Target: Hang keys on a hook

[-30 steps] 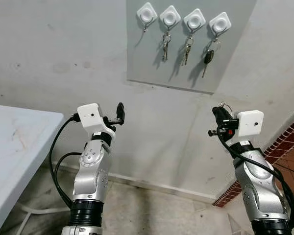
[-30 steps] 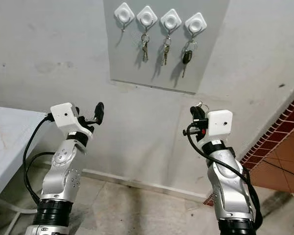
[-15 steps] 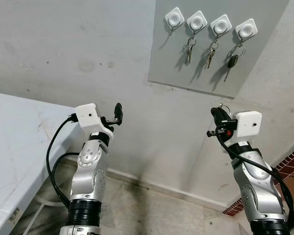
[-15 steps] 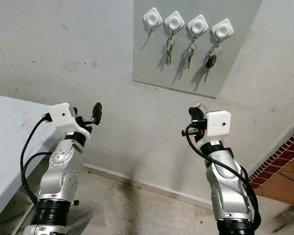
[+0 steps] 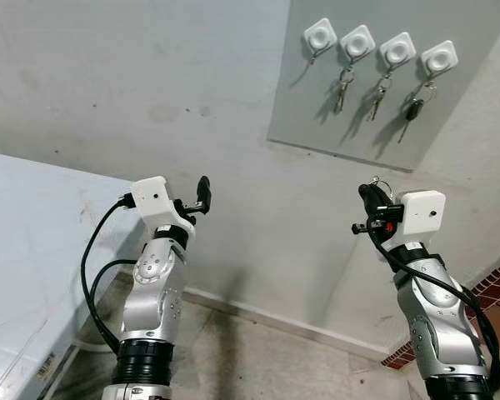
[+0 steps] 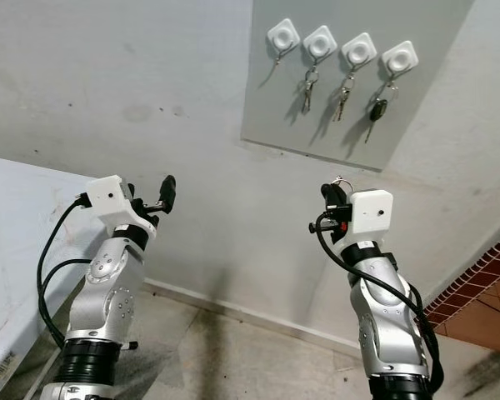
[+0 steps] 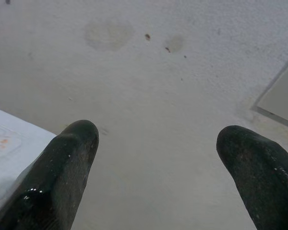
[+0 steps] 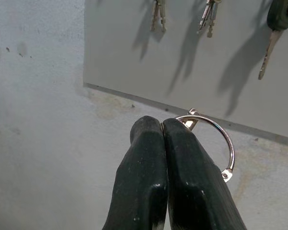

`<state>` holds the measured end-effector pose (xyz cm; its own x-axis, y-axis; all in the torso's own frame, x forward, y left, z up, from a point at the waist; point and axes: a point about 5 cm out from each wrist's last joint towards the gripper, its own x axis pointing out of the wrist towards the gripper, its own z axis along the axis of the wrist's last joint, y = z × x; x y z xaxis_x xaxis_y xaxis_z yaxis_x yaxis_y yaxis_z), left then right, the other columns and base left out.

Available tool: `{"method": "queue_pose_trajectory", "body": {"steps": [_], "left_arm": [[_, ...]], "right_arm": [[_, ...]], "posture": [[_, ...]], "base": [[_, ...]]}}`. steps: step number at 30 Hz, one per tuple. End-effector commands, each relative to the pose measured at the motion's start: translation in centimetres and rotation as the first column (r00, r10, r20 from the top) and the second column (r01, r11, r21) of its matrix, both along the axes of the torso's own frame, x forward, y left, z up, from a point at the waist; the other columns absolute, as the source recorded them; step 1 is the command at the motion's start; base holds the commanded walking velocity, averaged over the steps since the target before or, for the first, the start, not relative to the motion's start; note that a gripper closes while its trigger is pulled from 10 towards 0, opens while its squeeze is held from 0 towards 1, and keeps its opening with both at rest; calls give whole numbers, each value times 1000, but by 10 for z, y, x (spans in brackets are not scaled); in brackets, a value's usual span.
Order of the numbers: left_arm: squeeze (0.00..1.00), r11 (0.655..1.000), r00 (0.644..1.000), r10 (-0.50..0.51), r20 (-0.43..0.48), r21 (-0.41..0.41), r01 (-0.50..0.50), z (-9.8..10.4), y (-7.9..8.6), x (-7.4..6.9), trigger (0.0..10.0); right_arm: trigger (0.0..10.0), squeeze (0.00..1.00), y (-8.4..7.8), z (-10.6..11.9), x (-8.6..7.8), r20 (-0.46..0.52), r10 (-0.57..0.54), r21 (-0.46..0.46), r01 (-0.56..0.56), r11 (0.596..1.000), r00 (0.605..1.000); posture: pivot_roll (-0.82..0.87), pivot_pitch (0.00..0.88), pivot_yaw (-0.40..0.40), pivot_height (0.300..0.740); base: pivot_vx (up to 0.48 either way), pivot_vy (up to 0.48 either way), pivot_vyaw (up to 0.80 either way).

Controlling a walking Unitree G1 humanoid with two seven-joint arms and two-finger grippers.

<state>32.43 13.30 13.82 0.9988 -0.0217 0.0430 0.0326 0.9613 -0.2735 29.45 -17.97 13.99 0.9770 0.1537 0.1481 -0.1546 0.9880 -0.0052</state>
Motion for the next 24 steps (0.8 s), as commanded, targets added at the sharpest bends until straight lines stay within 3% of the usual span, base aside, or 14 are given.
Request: {"method": "queue_pose_trajectory", "body": {"steps": [1, 24], "left_arm": [[0, 1000, 1000, -20, 23, -3, 20, 8, -6, 2, 10000], [0, 1000, 999, -19, 35, 0, 19, 13, -6, 4, 10000]], "right_arm": [[10000, 0, -3, 3, 0, 12, -12, 3, 12, 1000, 1000], [10000, 0, -7, 7, 2, 32, -65, 46, 64, 997, 997]], "posture": [[-35, 0, -61, 740], [-35, 0, -55, 740]], "base": [[0, 341, 0], [0, 382, 0]]}}
